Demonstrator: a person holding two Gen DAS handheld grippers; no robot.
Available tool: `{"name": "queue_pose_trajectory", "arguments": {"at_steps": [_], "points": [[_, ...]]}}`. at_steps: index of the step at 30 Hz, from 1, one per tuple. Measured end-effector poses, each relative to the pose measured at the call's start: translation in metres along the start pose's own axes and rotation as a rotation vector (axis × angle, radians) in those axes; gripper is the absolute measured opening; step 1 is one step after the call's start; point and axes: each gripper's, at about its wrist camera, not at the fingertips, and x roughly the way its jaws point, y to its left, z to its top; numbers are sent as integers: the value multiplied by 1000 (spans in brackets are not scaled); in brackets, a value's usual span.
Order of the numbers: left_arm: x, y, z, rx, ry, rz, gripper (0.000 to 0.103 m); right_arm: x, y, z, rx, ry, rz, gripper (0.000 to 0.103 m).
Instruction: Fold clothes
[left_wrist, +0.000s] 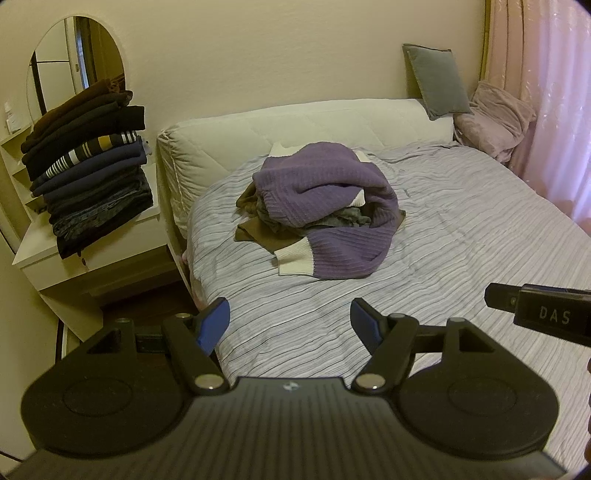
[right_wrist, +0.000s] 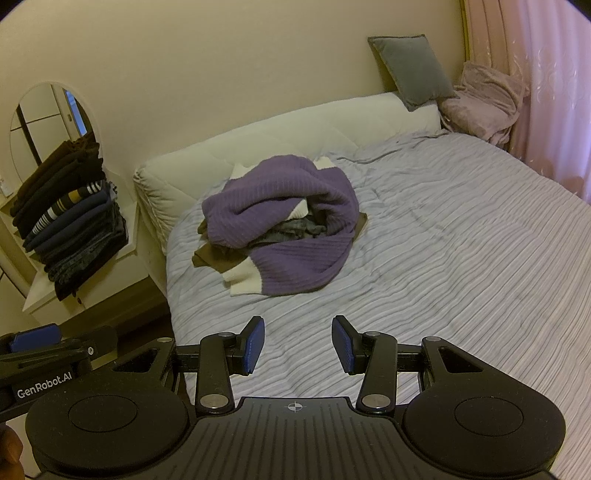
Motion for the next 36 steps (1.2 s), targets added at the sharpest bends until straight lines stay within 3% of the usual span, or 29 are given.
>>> {"name": "queue_pose_trajectory", "arguments": {"at_steps": [24,36], "points": [[-6,6,4,8,-4,-19,69,-5,3,-6,12,-17,-14,45],[13,14,12,11,22,-33,69,10,9,-3,24,5,-27,45]]}}
